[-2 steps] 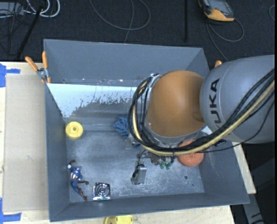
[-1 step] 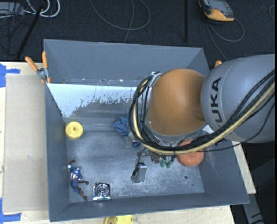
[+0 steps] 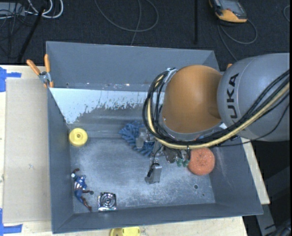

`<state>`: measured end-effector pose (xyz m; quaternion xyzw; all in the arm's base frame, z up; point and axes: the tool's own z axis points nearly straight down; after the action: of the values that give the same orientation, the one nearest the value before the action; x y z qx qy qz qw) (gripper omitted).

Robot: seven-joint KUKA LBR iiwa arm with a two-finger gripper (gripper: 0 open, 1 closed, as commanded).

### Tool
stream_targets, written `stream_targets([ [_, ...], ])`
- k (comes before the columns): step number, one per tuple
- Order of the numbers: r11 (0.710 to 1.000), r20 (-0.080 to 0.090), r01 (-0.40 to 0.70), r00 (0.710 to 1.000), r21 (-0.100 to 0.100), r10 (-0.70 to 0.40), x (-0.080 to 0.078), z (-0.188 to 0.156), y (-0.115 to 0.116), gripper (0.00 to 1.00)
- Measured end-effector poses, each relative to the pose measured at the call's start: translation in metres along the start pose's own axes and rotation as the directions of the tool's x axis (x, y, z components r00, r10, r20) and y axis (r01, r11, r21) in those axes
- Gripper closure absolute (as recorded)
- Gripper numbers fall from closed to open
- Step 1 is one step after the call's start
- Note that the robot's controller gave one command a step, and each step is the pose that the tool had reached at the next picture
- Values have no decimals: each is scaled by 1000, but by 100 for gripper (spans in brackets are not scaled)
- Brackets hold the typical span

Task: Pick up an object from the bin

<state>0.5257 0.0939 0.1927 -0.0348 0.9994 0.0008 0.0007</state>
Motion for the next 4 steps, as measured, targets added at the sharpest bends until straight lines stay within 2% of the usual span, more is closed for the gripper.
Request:
stream_targets([
  [1,1000,1,19,1000,1,-19,-21,30,-57,0],
  [2,998,-2,68,998,7,-68,-54,41,-68,0],
  [3,995,2,98,995,-1,-98,-69,42,-31,0],
  [4,1000,4,31,1000,1,-31,-85,86,-42,0],
])
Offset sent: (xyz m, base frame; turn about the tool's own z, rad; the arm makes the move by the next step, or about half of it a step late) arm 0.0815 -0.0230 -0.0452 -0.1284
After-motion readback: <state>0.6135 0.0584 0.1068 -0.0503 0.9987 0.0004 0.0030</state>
